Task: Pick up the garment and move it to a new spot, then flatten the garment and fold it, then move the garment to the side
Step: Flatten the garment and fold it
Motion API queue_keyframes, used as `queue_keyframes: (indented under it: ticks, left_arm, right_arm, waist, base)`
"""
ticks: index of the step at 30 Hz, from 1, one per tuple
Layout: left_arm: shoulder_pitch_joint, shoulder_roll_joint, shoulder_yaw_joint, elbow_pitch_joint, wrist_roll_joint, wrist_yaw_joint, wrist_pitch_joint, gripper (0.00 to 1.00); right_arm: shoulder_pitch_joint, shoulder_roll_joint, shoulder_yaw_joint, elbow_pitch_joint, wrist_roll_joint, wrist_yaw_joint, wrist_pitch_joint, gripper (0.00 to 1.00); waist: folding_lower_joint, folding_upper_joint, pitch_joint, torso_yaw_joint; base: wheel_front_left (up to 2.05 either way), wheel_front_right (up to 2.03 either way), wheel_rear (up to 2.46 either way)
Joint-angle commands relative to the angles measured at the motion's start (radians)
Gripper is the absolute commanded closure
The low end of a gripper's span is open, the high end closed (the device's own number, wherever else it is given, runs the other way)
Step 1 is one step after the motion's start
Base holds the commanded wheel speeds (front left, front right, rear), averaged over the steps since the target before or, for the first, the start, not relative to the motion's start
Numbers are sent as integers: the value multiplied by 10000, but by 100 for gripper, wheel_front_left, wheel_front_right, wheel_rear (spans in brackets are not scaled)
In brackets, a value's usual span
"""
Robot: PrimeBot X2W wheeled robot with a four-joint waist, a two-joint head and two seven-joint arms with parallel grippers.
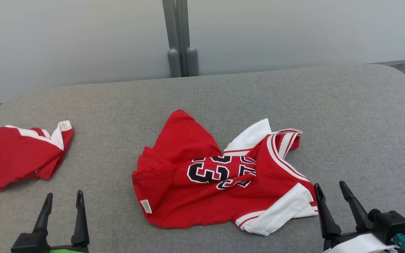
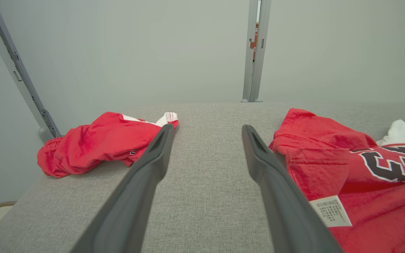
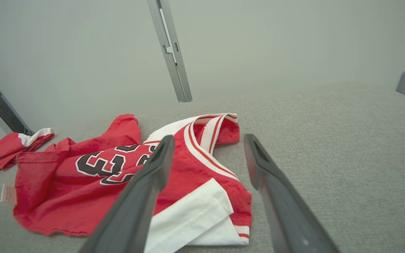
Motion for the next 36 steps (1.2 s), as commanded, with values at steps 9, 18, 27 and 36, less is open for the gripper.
queue_keyframes:
  ticks: [9, 18, 27, 36]
  left_arm:
    - [3, -86, -92, 209, -28, -66, -5, 0]
    - [-849, 89, -1191, 1010, -178, -95, -7, 0]
    - [-2240, 630, -2609, 2517, -791, -92, -7, 0]
    - [-3012, 851, -3338, 3797, -1384, -93, -7, 0]
  right_arm:
    - [72, -69, 120, 355, -32, -14, -6, 0]
    - [-688, -357, 510, 1386, 79, -14, -5, 0]
    - [-1845, -542, 1333, 2715, 432, -15, -5, 0]
    - [-2478, -454, 1849, 3526, 770, -15, -5, 0]
  waist:
    - [0, 0, -2, -71]
    - [0, 0, 408, -399]
    - [0, 0, 915, -588]
    - [0, 0, 1152, -585]
  base:
    - [0, 0, 0]
    - [0, 0, 0]
    - [0, 0, 0]
    - [0, 0, 0]
